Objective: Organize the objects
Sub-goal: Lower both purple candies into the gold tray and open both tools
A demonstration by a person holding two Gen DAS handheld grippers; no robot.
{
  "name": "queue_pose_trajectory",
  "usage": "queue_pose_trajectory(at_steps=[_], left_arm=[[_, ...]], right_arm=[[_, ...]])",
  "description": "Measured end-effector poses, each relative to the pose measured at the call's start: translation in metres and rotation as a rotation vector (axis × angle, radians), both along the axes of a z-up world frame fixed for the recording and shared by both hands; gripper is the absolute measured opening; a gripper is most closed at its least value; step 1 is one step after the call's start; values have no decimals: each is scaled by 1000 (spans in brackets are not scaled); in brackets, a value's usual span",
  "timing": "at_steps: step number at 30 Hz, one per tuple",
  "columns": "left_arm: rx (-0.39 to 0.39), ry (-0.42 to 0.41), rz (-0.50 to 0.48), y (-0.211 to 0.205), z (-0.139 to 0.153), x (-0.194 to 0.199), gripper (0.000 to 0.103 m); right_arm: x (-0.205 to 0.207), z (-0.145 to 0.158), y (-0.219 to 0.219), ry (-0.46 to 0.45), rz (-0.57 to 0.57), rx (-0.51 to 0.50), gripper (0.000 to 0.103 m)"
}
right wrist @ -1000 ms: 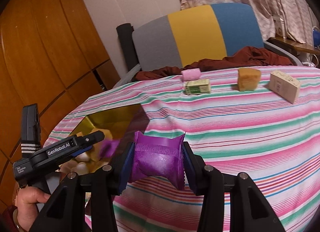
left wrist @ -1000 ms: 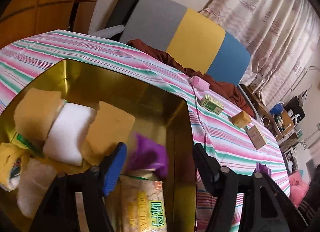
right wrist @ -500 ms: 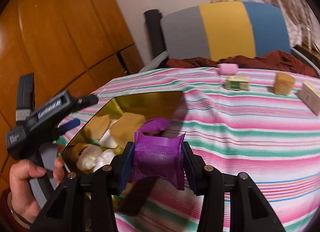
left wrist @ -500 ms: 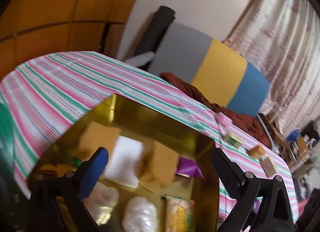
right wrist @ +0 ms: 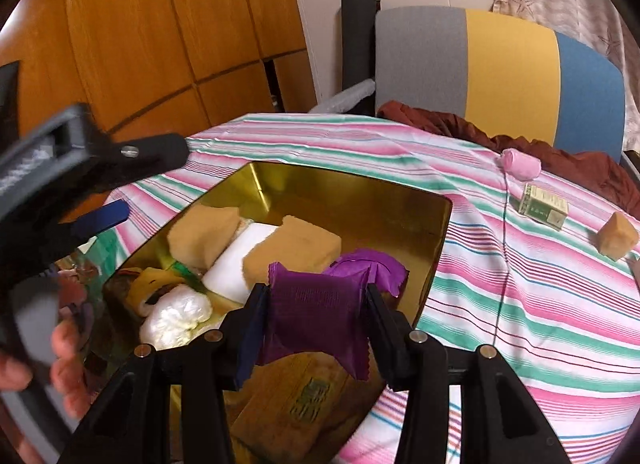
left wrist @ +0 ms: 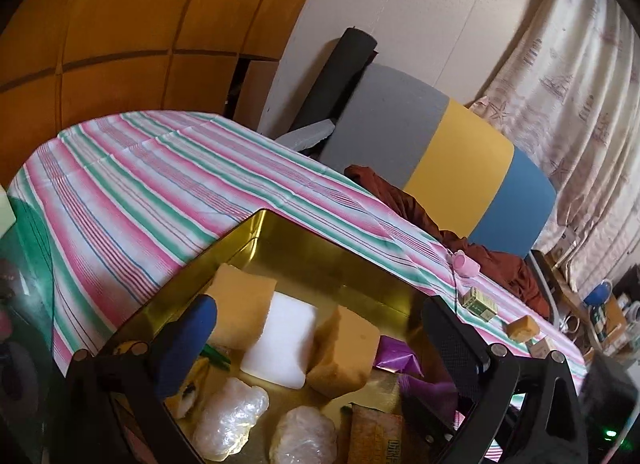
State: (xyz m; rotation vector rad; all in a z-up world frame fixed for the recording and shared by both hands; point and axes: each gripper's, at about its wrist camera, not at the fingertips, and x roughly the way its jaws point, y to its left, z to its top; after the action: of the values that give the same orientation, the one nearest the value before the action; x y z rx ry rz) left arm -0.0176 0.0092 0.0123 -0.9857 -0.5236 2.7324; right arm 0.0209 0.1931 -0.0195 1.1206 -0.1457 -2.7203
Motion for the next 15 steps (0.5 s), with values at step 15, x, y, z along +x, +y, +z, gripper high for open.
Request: queue_pose_trajectory(at_steps=[15], left_arm=[[24, -32, 4, 1, -7, 0, 103]], right_arm=[[11, -1, 23, -3, -89, -43, 51]])
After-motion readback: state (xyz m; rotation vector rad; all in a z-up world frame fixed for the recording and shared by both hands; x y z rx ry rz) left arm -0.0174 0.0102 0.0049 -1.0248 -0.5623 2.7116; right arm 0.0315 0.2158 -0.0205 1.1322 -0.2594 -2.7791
